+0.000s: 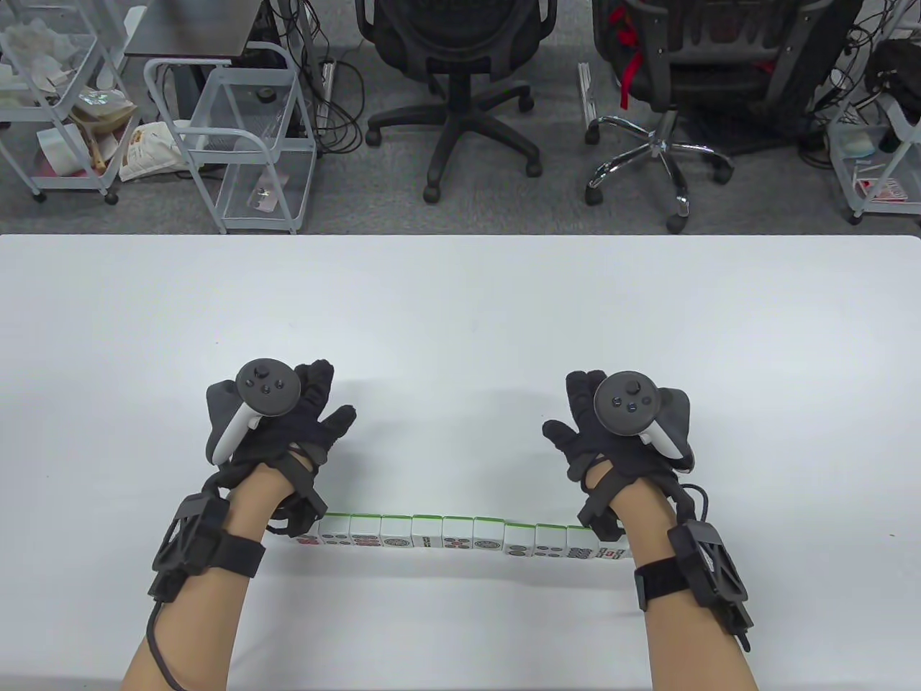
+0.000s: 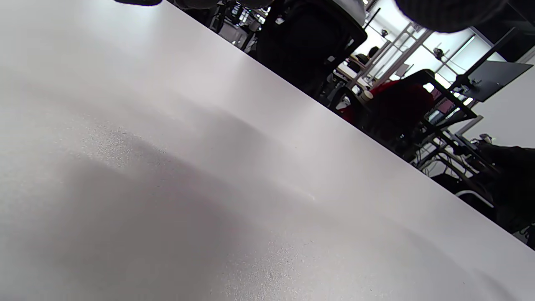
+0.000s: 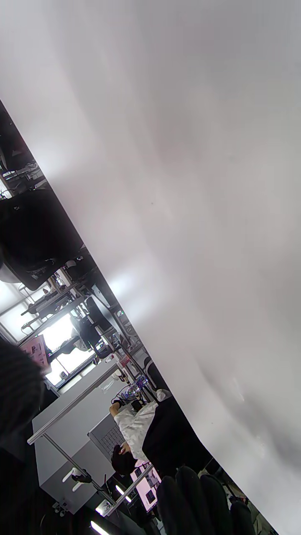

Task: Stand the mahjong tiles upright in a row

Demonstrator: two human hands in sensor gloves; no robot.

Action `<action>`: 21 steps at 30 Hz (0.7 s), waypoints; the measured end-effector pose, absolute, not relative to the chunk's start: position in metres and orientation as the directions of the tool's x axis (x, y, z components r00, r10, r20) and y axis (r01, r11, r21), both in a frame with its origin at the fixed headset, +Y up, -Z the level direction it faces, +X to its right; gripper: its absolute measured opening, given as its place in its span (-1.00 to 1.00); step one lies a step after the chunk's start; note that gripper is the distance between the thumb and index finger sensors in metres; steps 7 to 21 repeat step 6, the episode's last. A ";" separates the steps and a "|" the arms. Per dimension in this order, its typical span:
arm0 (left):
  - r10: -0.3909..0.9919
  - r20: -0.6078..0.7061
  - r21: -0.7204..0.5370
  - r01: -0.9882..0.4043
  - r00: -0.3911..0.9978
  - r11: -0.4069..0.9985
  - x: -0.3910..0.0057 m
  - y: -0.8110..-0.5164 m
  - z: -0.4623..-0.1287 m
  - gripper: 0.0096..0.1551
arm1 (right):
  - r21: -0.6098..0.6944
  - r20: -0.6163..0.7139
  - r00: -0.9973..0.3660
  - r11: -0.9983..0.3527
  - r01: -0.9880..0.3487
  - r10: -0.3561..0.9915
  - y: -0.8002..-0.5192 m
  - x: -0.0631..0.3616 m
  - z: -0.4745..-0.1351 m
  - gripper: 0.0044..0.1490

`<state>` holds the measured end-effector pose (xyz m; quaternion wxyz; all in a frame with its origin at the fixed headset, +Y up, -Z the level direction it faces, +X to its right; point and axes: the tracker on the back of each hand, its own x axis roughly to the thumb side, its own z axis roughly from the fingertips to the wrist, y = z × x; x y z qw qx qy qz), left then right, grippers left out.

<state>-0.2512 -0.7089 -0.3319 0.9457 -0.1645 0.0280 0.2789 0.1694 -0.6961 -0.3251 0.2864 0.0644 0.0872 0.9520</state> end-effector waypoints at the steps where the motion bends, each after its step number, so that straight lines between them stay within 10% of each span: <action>1: 0.517 -0.143 -0.297 -0.535 0.844 0.791 -0.251 -0.709 -0.332 0.01 | 0.202 0.072 -0.827 -0.820 -0.535 0.558 -0.696 0.171 -0.325 0.07; 21: 0.500 -0.136 -0.307 -0.516 0.855 0.800 -0.247 -0.710 -0.331 0.02 | 0.201 0.069 -0.819 -0.812 -0.548 0.569 -0.695 0.173 -0.322 0.07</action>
